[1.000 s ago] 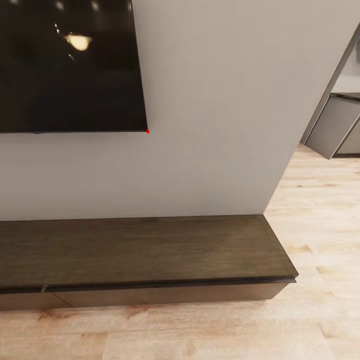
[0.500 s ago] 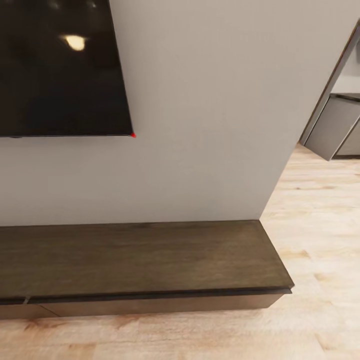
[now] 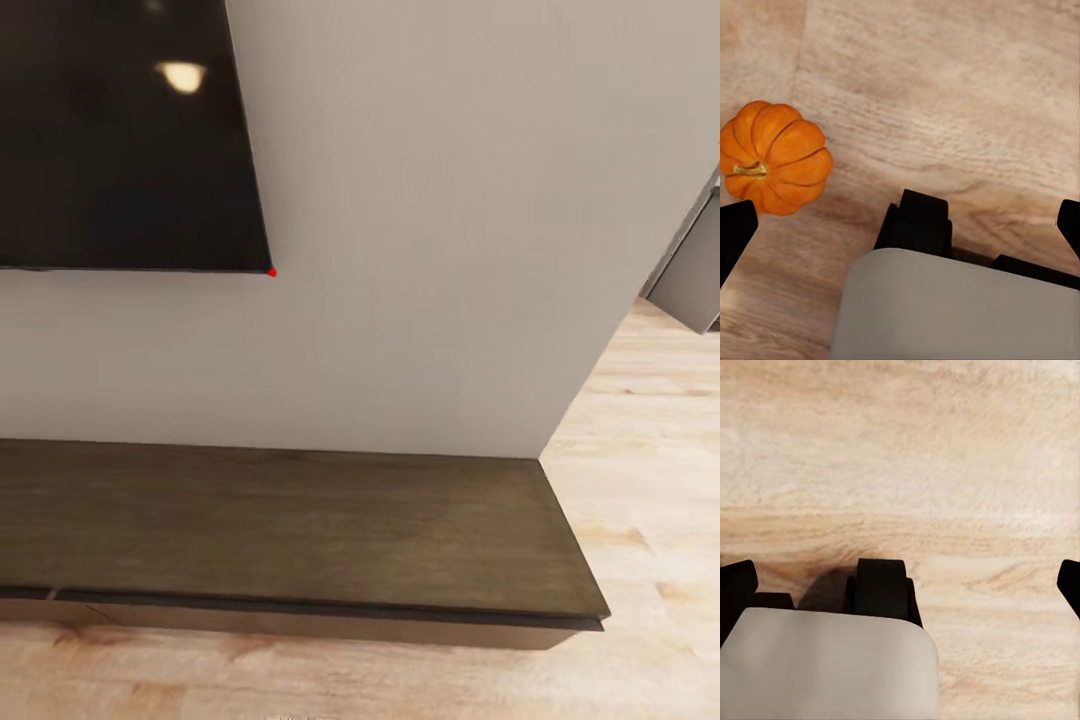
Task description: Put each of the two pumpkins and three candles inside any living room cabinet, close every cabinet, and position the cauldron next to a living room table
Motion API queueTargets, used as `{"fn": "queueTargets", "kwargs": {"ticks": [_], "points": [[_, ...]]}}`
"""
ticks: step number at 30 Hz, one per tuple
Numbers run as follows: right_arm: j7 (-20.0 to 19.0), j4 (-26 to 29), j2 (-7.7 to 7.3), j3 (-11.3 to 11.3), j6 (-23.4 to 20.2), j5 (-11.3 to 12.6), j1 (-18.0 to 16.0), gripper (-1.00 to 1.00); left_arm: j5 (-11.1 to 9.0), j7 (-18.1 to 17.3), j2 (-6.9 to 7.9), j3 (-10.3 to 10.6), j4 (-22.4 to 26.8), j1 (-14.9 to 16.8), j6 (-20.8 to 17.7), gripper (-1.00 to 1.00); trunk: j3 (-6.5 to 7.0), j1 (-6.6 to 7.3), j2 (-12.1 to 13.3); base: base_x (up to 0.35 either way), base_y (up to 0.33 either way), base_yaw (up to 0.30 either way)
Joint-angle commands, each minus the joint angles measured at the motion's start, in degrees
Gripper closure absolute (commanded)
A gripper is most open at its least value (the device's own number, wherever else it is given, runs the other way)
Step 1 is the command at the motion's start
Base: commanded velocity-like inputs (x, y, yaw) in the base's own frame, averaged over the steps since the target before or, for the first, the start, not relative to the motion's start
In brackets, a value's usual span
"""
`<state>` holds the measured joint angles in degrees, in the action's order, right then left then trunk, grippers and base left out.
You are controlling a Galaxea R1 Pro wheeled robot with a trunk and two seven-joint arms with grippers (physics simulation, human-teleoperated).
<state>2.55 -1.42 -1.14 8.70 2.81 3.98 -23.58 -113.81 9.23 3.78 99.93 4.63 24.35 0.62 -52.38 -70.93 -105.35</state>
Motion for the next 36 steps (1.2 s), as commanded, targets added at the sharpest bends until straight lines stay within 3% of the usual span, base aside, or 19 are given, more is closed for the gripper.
{"fn": "queueTargets", "kwargs": {"ticks": [1,16,25,36], "points": [[0.0,0.01,0.0,0.0,0.0,0.0,0.01,-1.0,0.0,0.0,0.0,0.0,-0.01,0.0,0.0,-1.0,-0.06,0.0,0.0,0.004,-0.006,0.219],[-0.02,0.02,0.0,0.0,-0.09,0.07,-0.06,-1.0,-0.13,0.0,0.09,0.0,-0.16,0.0,0.0,-1.0,-0.32,0.0,0.0,0.0,0.0,0.072],[-0.17,0.02,0.0,-0.05,-0.07,0.35,-0.05,-1.0,-0.13,0.0,0.04,-0.01,-0.09,0.0,0.0,-1.0,0.2,0.0,0.0,-0.005,0.0,-0.171],[-0.09,0.02,-0.02,-0.05,-0.08,0.17,-0.04,-1.0,-0.18,0.0,-0.08,-0.04,0.03,0.0,0.0,-1.0,0.32,0.0,0.0,-0.293,0.0,-0.031]]}}
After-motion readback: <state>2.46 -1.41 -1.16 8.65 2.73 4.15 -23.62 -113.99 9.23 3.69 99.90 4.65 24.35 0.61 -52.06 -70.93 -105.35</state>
